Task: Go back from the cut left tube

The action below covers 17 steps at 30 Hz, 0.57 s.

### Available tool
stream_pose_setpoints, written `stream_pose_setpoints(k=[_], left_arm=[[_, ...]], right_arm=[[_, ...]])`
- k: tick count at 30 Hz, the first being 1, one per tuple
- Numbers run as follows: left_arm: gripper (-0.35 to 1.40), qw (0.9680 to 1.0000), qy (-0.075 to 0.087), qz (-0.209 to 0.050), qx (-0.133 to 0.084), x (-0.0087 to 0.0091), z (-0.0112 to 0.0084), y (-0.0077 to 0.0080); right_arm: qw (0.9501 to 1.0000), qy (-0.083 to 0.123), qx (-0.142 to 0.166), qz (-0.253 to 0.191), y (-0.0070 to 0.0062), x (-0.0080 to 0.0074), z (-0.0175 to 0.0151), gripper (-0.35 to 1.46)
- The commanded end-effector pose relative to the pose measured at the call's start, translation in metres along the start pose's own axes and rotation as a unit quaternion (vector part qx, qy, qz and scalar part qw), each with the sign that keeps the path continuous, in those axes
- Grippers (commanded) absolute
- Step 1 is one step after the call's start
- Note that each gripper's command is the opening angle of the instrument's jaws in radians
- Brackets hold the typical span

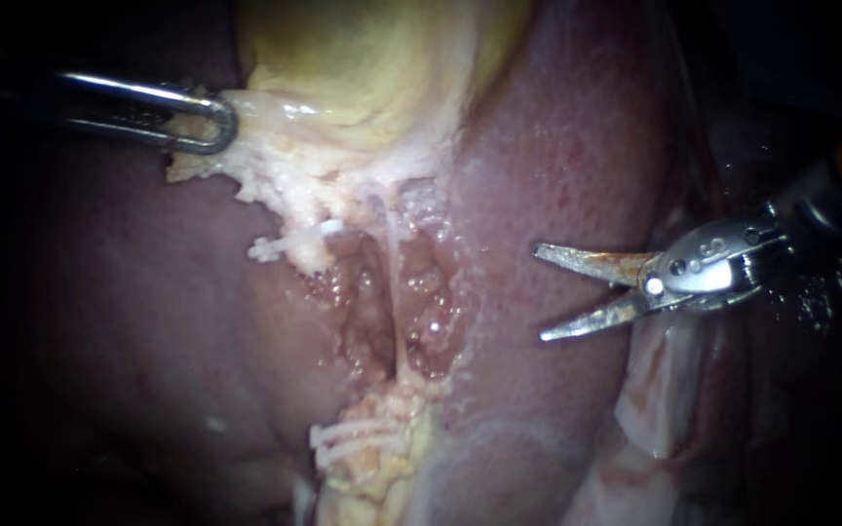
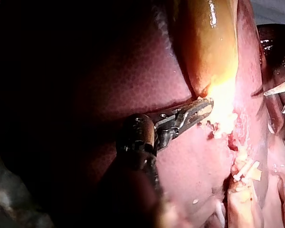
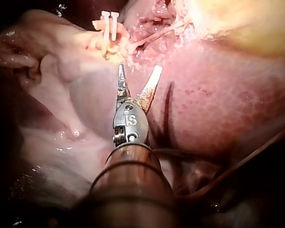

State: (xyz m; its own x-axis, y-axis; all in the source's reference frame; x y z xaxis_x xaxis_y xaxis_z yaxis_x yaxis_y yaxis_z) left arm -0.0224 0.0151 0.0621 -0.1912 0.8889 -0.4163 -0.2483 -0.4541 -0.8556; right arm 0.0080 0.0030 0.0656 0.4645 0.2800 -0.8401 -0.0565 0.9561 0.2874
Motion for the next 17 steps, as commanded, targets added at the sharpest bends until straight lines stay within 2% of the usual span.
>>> stream_pose_setpoints(k=[1,7,14,17], left_arm=[[-0.35,1.0,0.001,0.002,-0.001,-0.0003,0.0005,-0.0004],[-0.35,1.0,-0.005,0.006,-0.002,-0.0012,0.0019,-0.0011],[-0.35,1.0,-0.005,0.005,-0.002,-0.0011,0.0019,-0.0009],[-0.35,1.0,-0.006,0.005,-0.004,-0.0009,0.0015,-0.0008]], right_arm=[[1.0,0.0,0.0,0.0,0.0,0.0,0.0,1.45],[1.0,0.0,0.0,0.0,0.0,-0.0001,0.0,1.45],[1.0,0.001,0.003,0.0,0.0,-0.0001,-0.0001,1.45],[0.9998,0.007,0.019,0.0,-0.0002,-0.0001,0.0004,1.45]])
